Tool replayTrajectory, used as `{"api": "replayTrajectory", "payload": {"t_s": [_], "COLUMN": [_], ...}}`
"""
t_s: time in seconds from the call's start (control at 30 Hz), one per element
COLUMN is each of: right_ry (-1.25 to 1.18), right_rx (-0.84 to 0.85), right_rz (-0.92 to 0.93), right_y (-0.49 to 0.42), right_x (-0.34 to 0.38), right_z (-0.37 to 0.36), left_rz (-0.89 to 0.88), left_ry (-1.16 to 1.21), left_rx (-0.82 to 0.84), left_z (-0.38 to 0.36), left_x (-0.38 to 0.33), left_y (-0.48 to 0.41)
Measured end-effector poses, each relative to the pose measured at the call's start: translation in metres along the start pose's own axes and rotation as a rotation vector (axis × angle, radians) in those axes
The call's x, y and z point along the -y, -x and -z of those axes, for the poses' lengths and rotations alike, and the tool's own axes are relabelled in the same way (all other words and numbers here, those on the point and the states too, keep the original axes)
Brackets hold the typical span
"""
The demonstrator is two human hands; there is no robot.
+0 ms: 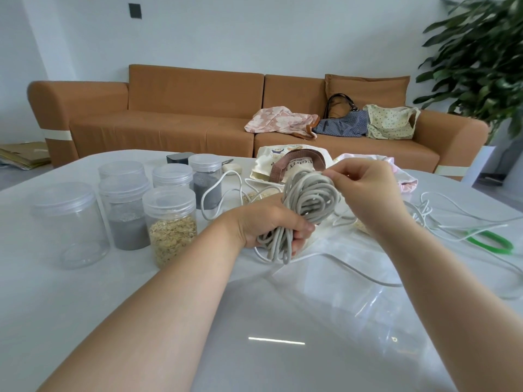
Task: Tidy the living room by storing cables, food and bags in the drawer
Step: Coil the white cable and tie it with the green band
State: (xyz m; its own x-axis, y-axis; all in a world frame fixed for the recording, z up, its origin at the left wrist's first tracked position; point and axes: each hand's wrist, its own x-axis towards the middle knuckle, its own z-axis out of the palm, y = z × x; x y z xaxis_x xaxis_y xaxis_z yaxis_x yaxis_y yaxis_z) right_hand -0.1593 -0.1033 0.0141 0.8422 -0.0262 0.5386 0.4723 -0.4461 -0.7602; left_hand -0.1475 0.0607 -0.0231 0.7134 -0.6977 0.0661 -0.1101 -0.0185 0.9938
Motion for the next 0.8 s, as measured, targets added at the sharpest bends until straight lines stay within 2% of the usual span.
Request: {"api": "replayTrajectory", "payload": {"t_s": [0.13,0.33,0.53,0.67,0.73,0.8], "right_ry": [0.015,0.048,-0.049,-0.081,-0.069,-0.036], "right_rx": [-0.056,-0.009,0.046,0.122,0.174,0.228], "right_rz": [0.004,-0.036,-0.128,-0.184,-0.185,-0.157], "right_y": [-0.002,-0.003,-0.006,-0.007,-0.004,-0.002], "right_x": [-0.003,-0.006,-0.023,-0.028,-0.026,-0.023], "right_z": [0.002,0.001,-0.003,-0.003,-0.007,-0.012], "left_rz": [-0.005,-0.026,-0.054,-0.142,-0.144,-0.105], "left_ry": [0.103,0.204,0.432,0.695,0.715,0.632], "left_rx": [-0.003,0.000,-0.265,-0.448,-0.535,-0.609], "left_z": [0.001,0.009,0.009,0.017,0.021,0.021], "left_x": [-0.001,0.001,0.004,-0.003,-0.001,0.002], "left_y": [0.001,0.003,-0.008,-0.008,-0.010,-0.012]}}
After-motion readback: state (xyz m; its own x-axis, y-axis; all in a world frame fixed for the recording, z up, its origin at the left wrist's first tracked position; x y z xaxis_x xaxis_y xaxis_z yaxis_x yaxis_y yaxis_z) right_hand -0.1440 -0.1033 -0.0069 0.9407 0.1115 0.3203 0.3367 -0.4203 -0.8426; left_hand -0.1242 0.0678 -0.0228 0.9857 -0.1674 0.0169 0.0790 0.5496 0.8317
